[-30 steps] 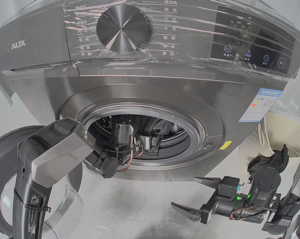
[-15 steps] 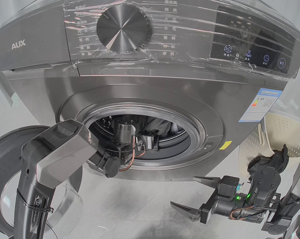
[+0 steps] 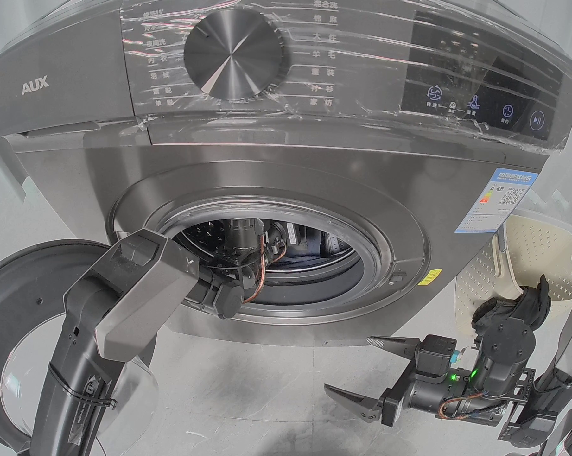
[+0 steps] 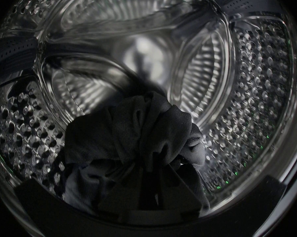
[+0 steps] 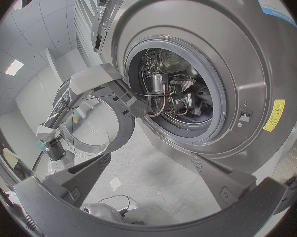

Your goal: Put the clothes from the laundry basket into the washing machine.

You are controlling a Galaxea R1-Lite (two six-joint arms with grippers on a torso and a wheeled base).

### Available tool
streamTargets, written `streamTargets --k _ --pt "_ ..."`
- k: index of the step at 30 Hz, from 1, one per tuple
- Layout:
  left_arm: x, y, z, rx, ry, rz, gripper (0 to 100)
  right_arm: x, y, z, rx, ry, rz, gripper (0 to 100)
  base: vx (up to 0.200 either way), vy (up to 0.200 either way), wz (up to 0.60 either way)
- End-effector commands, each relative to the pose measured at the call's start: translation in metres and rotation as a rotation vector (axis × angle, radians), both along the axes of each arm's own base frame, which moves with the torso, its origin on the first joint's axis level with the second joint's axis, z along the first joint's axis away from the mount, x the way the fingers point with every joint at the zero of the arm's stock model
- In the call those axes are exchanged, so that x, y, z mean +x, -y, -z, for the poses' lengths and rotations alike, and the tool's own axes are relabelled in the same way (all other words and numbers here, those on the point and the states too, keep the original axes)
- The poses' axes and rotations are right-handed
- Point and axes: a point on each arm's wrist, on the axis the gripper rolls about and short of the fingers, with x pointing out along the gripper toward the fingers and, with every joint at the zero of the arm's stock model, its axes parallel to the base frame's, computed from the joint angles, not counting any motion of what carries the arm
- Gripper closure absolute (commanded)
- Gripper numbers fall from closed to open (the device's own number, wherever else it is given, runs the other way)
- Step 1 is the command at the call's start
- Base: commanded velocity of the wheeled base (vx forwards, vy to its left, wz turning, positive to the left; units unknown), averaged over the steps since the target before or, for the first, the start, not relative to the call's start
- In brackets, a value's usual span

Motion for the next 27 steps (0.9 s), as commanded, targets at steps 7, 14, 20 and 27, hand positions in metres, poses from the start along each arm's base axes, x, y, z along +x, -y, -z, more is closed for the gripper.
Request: streamTargets --k 7,14,20,27 --pt "0.029 -0.013 0.006 -0.042 0.07 -0.13 100 -0.001 -0.001 0.0 0.001 0.001 -0.005 0 0.0 0.0 0.0" --pt "0.025 -0.008 0.006 -0.037 0.058 -0.116 0 -0.001 -0.001 0.0 0.001 -0.001 -0.005 0 0.0 0.0 0.0" --pt "0.012 -0.007 0.014 -0.007 -0.005 -0.093 0 -0.001 -0.001 0.0 0.001 -0.001 -0.005 0 0.0 0.0 0.0" --pt "-0.007 -0.01 0.002 0.014 -0.041 -0.04 0 -0.001 -0.001 0.0 0.001 0.001 -0.005 0 0.0 0.0 0.0"
